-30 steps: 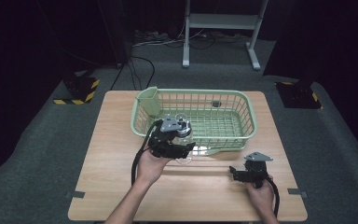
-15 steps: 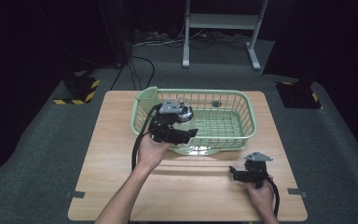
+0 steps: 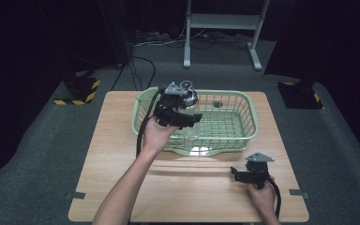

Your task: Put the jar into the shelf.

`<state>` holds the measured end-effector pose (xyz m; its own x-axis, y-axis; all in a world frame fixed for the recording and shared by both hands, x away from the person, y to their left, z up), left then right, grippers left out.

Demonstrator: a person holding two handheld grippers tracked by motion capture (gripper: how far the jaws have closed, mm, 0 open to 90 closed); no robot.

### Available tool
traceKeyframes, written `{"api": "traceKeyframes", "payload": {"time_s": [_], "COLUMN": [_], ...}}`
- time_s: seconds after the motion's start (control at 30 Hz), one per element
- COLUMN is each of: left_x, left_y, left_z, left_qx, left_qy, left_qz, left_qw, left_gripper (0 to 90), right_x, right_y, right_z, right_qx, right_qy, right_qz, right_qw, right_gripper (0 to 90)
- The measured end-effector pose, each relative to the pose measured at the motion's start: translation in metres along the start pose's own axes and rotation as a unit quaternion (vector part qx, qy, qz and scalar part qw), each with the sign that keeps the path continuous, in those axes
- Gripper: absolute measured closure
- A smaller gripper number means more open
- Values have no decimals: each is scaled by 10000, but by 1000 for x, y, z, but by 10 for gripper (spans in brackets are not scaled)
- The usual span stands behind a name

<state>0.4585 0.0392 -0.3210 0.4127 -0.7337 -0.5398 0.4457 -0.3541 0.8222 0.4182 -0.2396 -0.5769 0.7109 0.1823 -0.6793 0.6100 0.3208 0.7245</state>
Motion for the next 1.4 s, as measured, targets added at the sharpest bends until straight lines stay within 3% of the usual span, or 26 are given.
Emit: {"api": "traceKeyframes", "payload": {"time_s": [0.2, 0.7, 0.97, 1.4], "left_x": [13, 46, 67, 104], "left_y": [9, 14, 10, 2], "left_z": [-12, -45, -63, -87], "left_qx": [-6, -161, -396, -521], "left_qy": [191, 525, 750, 1039], "left_qz": [-85, -113, -161, -447], "left_qw": [9998, 9984, 9963, 9922], "left_gripper": [313, 313, 313, 312], "right_x": [0, 0, 0, 0], "right_y": [0, 0, 0, 0], "right_z": [0, 0, 0, 0], "right_qx": [0, 4, 3, 4], "right_qy": [0, 0, -3, -3], "right_qz": [-1, 9, 9, 11], "right_qw": [10000, 10000, 10000, 10000], "right_gripper": [106, 105, 106, 106]}}
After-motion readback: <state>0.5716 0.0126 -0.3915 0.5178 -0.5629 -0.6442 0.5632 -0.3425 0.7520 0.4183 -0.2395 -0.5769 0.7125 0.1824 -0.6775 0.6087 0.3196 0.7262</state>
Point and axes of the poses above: each handheld gripper's, and its own axes: x roughly forward along the jaws, y roughly out of its top, z roughly to its right, the point moved 5 cm from there along x, roughly forward along the jaws, and after that the axes turned 9 degrees about -y, right-handed, at the moved point
